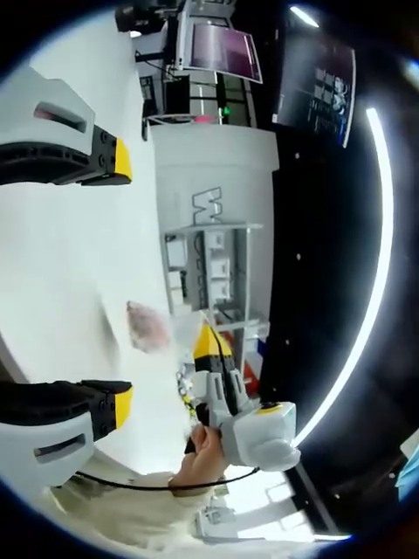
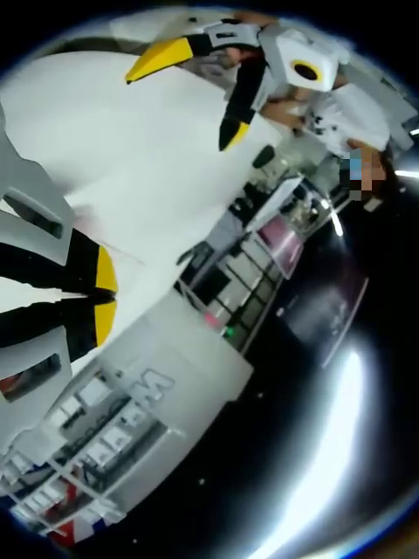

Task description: Open the resealable bag by pulling the two sides of the seal apart until the entire bag opening is separated and visibly accessible.

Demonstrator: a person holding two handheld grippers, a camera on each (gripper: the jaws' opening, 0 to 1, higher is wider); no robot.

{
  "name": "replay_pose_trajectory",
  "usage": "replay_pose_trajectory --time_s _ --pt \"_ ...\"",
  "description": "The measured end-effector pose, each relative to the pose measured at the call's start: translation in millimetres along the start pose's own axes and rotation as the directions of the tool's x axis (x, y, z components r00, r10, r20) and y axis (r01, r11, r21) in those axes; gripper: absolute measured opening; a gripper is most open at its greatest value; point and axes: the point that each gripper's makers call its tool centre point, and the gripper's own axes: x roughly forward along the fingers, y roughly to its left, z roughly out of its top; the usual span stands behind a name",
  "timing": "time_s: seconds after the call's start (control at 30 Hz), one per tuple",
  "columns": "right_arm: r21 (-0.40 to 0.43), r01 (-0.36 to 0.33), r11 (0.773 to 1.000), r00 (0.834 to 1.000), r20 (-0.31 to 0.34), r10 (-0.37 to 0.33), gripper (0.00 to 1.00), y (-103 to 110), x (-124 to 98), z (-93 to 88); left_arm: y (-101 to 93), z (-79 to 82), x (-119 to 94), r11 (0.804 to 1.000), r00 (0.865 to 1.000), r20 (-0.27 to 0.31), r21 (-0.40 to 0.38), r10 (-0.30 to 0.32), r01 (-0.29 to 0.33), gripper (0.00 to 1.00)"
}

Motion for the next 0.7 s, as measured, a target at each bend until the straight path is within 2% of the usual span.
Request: replay_pose_trajectory --time_s 0.3,0.7 --pt "0.013 -0.010 1.000 1.000 -0.006 0.010 0.00 -1.3 8.9 -3.8 1.4 -0.8 -0.5 1.000 1.000 -0.002 -0.001 0.005 -0.005 0.90" --pt "0.006 -0.005 1.000 1.000 -0.023 0.005 0.00 -14.5 24.9 -9.3 2.0 -2.5 -0.9 1.000 1.000 -0.013 -0.002 0.009 -0.009 0.90"
